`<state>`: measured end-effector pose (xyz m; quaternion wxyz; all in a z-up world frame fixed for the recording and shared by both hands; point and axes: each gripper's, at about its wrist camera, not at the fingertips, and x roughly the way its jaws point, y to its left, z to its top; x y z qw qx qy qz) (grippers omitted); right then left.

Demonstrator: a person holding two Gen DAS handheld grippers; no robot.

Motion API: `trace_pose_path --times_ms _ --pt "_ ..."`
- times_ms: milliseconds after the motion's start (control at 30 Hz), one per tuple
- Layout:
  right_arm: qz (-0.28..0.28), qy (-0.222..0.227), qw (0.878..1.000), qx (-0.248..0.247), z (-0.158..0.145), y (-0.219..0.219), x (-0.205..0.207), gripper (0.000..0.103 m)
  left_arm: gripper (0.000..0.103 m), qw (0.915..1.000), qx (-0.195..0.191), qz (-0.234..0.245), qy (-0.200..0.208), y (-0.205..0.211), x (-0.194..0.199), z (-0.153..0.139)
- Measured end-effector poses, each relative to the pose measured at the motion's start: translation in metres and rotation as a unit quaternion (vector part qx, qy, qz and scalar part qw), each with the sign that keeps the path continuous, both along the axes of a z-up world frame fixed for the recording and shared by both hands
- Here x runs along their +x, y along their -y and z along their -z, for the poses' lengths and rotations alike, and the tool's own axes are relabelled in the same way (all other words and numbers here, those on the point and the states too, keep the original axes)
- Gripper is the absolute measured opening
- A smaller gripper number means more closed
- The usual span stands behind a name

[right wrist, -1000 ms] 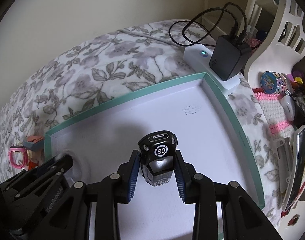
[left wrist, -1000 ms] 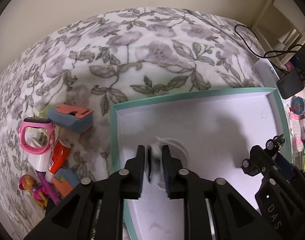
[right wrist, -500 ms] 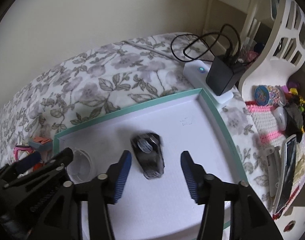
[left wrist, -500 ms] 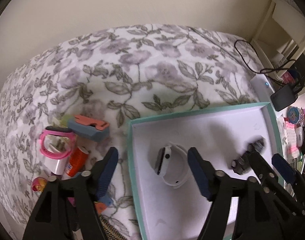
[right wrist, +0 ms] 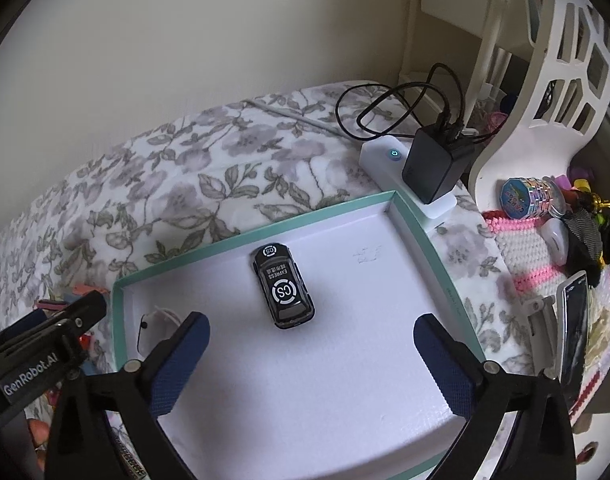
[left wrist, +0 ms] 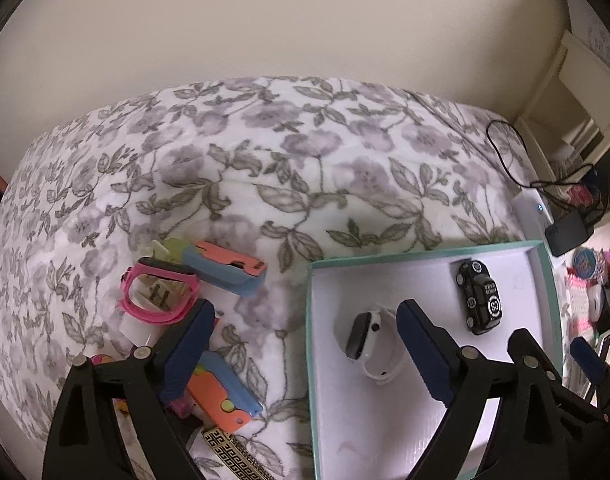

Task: Organize rigid objects
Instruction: 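Move both open tools back over the pile of toys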

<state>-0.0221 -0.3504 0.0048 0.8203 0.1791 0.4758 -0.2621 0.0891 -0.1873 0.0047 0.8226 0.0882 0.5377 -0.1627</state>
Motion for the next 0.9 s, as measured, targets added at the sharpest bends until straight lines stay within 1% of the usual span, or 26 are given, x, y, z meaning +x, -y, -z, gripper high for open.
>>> trace_pose_path --times_ms 100,167,267,400,533,600,700,767,900 --pt "0.004 0.015 1.000 0.011 -0.003 0.001 -0.002 0.103 0.098 0.9998 -0.015 -0.011 0.004 -0.010 0.002 -0.003" --pt "0.003 0.024 1.000 0.015 -0.005 -0.001 -0.003 0.103 0.099 0.9995 -0.023 -0.017 0.010 -0.018 0.003 -0.007" --pt "-0.009 0.039 0.999 0.008 -0.012 -0.008 -0.003 0.103 0.099 0.9990 -0.031 -0.024 0.019 -0.031 0.004 -0.013" --pt "-0.036 0.071 0.997 -0.002 -0.027 -0.024 -0.001 0.103 0.099 0.9971 -0.052 -0.042 0.037 -0.058 0.004 -0.028" --pt "-0.068 0.122 0.990 0.000 -0.050 -0.046 0.000 0.103 0.099 0.9938 -0.065 -0.064 0.063 -0.094 0.004 -0.048" --pt "-0.086 0.153 0.985 0.005 -0.062 -0.060 -0.001 0.103 0.099 0.9924 -0.065 -0.075 0.072 -0.113 0.003 -0.056" --pt "-0.112 0.180 0.977 0.014 -0.072 -0.081 0.000 0.103 0.099 0.9903 -0.062 -0.091 0.085 -0.138 0.001 -0.065" --pt "-0.133 0.186 0.973 0.020 -0.075 -0.098 0.002 0.103 0.099 0.9878 -0.062 -0.106 0.096 -0.156 -0.002 -0.070" --pt "-0.176 0.168 0.969 0.033 -0.068 -0.133 0.010 0.103 0.099 0.9835 -0.064 -0.131 0.107 -0.190 -0.010 -0.075"
